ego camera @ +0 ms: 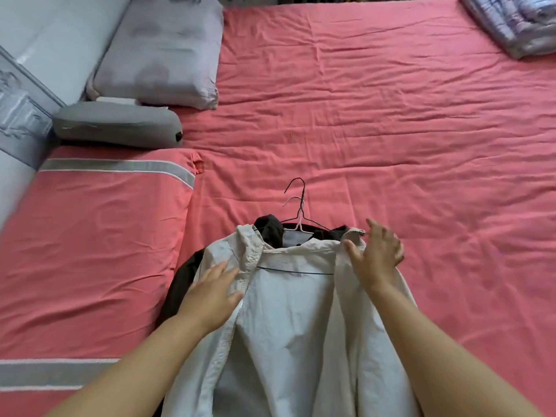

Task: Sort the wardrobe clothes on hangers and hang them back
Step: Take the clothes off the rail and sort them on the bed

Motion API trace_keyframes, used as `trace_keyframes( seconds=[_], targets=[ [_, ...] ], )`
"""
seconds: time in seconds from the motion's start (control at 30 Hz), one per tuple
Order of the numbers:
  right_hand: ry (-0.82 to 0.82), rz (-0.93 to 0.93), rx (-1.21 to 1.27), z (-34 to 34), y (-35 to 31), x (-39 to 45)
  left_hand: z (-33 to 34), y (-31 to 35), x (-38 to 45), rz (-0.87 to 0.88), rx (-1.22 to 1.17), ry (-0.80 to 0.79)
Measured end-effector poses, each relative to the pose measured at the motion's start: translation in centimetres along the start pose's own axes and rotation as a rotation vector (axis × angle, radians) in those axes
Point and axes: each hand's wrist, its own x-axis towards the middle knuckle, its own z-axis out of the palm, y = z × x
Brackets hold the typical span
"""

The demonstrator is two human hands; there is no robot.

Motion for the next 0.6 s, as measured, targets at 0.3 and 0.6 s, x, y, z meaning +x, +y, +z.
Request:
trace_keyframes(
  seconds=[0.3, 0.6],
  targets=[
    [-0.482, -0.061, -0.239, 4.0, 4.1, -7.0, 3.4, 0.3, 2.4, -0.058, -0.047, -0.209],
    [-0.316, 0.076, 0.239, -2.5, 2.6, -9.1, 1.2, 2.7, -0.2, 0.030, -0.069, 0.015]
  ],
)
